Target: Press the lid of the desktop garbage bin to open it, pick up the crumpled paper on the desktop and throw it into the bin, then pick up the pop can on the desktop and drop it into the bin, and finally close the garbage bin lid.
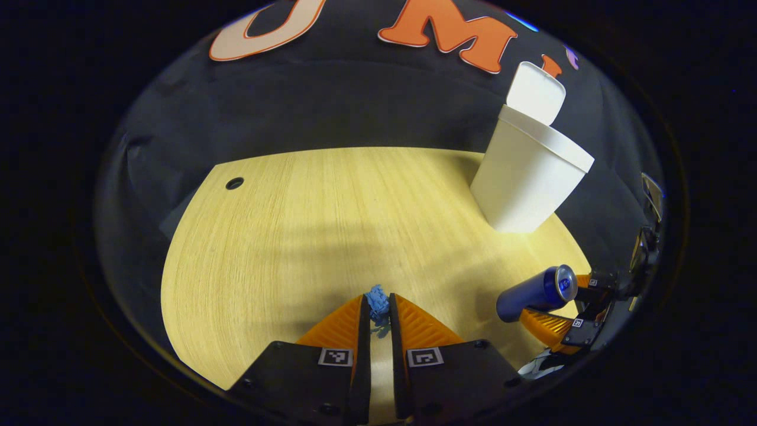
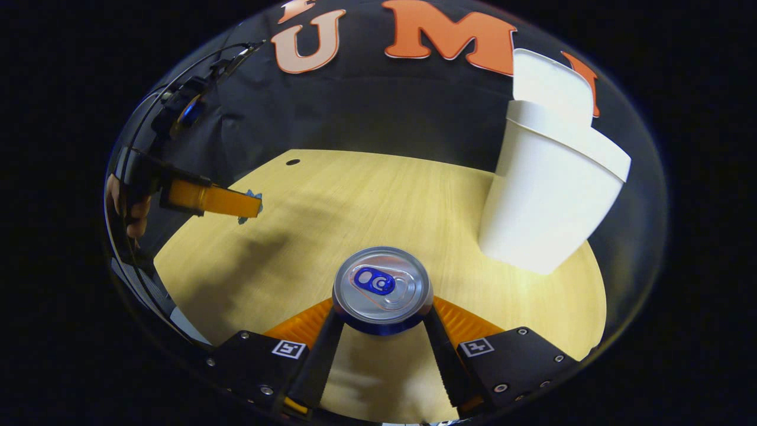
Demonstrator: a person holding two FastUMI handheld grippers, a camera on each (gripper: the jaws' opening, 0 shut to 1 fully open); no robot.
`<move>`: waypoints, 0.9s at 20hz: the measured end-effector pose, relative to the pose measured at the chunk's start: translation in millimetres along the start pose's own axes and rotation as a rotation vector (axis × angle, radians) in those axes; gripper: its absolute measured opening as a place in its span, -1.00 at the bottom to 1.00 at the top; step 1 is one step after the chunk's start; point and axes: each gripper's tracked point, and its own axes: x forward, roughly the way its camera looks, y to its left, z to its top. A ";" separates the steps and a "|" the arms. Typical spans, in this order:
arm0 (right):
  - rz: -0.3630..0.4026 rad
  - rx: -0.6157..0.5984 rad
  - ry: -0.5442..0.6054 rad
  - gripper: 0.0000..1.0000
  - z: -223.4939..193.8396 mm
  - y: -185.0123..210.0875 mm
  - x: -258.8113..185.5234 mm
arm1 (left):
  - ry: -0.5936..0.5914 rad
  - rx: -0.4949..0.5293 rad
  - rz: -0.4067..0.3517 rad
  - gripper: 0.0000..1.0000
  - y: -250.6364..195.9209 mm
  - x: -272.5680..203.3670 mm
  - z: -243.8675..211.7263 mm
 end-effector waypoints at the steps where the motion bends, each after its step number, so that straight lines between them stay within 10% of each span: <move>1: -0.005 0.006 0.001 0.59 -2.1 -7.2 -2.1 | -0.010 0.005 -0.008 -0.57 -10.2 4.4 9.6; 18: -0.109 0.128 -0.002 0.59 -47.6 -115.6 -43.2 | -0.193 0.097 -0.198 -0.60 -188.2 23.1 150.2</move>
